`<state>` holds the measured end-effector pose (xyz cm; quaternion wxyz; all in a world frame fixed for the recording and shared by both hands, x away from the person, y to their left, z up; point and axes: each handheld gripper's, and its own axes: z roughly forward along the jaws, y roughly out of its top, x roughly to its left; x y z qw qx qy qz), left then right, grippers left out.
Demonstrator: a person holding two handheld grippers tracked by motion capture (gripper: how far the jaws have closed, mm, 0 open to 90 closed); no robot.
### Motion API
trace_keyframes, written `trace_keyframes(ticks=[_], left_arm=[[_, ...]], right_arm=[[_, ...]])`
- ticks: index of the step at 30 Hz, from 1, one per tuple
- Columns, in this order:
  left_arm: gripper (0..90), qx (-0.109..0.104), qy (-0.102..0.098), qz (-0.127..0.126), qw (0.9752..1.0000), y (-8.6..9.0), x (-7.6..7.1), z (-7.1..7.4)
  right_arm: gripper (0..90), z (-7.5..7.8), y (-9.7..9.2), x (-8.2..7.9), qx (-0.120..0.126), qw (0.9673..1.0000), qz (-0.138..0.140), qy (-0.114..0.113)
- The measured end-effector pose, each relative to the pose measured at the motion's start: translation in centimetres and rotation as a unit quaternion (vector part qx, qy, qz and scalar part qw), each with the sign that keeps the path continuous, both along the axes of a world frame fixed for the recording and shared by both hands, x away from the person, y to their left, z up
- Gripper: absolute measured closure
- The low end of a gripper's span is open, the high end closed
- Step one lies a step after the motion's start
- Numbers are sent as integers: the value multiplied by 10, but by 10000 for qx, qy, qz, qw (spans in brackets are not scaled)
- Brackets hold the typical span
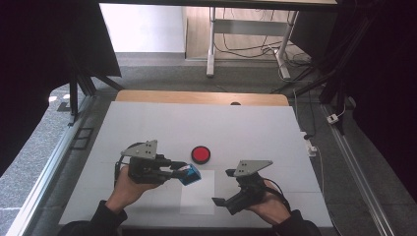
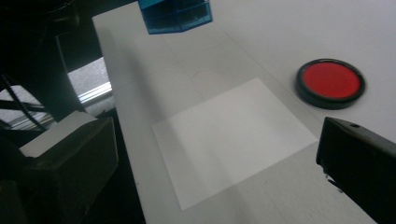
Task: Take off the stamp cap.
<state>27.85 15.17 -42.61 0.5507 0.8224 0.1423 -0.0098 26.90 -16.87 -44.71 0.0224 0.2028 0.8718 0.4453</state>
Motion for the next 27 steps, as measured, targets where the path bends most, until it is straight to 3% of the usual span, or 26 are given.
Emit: trace_keyframes(ticks=[5,15,18,21,24,27], left_arm=[[711,-31,-91,-144,9998,-1,0,0],[710,-46,-86,-433,9990,-6,0,-3],[711,-39,-125,-515,9986,-7,-1,-4],[711,-50,-117,-557,9984,-8,-1,-4],[710,-106,-105,-637,9979,-8,-1,-4],[710,-132,-99,-677,9976,-8,0,-4]], right_arm=[[0,-3,16,1,-32,9993,358,123],[3,-4,37,7,4,9980,603,162],[41,-5,41,8,45,9975,685,146],[116,-4,44,8,121,9963,835,162],[278,-2,47,7,159,9948,998,78],[350,0,47,7,228,9941,1062,71]])
